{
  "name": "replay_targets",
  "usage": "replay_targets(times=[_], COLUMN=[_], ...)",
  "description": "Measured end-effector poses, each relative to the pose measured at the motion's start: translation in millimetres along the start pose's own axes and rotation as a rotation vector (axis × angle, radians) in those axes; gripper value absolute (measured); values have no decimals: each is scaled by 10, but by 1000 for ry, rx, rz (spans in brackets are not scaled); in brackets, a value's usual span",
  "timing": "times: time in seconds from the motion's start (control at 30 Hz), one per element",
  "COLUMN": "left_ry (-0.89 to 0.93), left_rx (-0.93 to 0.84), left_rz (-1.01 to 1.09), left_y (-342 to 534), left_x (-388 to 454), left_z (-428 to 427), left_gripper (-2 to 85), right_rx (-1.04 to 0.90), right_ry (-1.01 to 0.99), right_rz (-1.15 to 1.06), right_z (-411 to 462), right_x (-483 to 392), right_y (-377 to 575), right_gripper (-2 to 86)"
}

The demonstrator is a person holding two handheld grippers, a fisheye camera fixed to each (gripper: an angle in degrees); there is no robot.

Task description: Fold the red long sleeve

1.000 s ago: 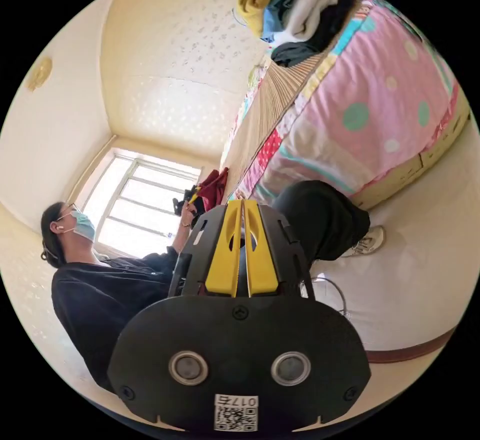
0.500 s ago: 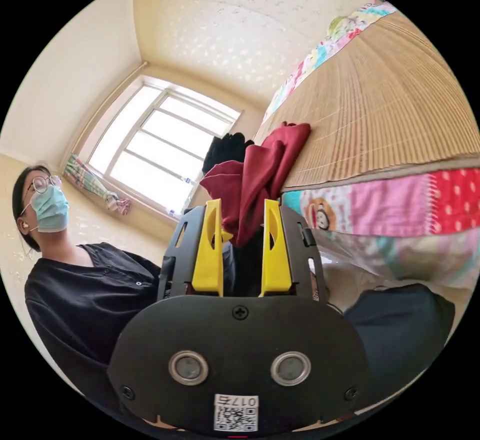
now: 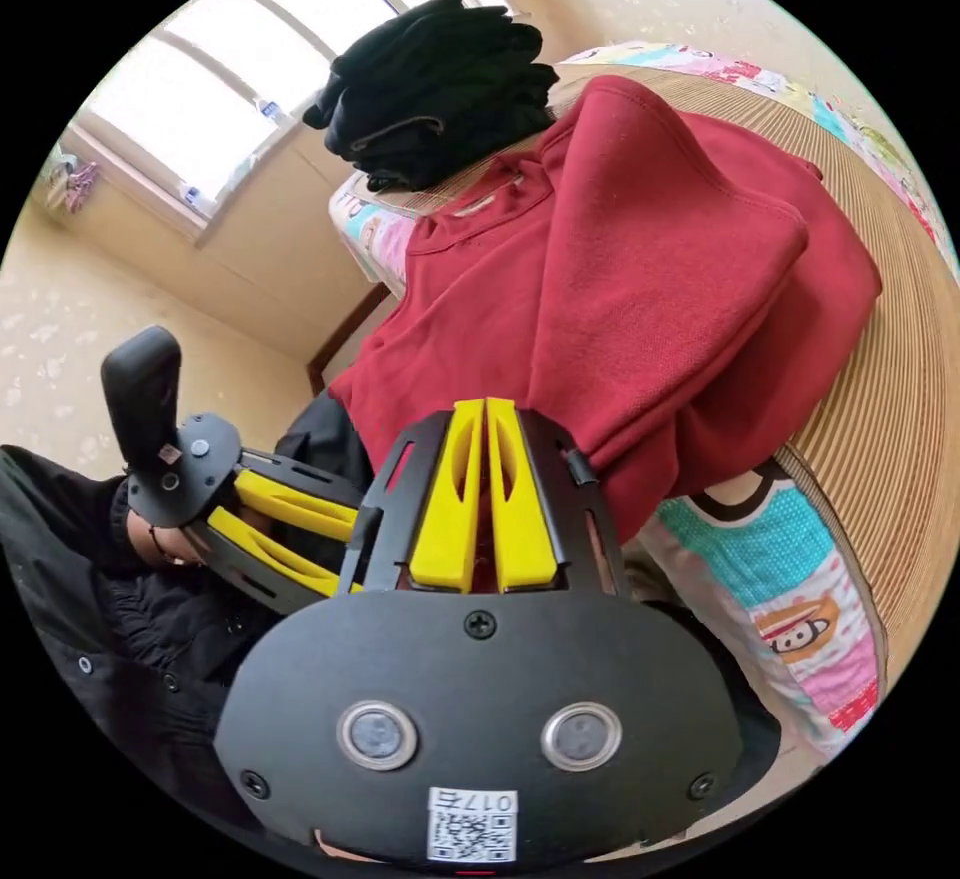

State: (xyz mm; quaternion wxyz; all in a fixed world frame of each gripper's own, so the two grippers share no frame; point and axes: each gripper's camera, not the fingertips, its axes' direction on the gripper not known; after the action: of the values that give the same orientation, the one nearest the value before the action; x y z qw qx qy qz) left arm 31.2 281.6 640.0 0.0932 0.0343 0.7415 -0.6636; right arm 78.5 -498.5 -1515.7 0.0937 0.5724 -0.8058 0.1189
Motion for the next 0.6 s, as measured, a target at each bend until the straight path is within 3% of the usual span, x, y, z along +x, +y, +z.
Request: replay_targets(times=[0.17, 0.3, 0.43, 0.6], left_ry=[-10, -177, -251, -131], left_rx=[168, 424, 348, 275], left_rz=[-67, -360, -562, -568], left_y=[181, 363, 220, 117], left_x=[-522, -1383, -2349, -2873], left_z=[-732, -1461, -1512, -1221], left_gripper=[84, 122, 160, 143], right_rx=[96, 153, 199, 230], right_ry=[-73, -205, -280, -318], right_rz=[31, 90, 123, 139], right_z=[-114, -249, -387, -518], right_x=[69, 291, 472, 584], right_y=[187, 342, 495, 690], right_gripper=[8, 5, 4, 4])
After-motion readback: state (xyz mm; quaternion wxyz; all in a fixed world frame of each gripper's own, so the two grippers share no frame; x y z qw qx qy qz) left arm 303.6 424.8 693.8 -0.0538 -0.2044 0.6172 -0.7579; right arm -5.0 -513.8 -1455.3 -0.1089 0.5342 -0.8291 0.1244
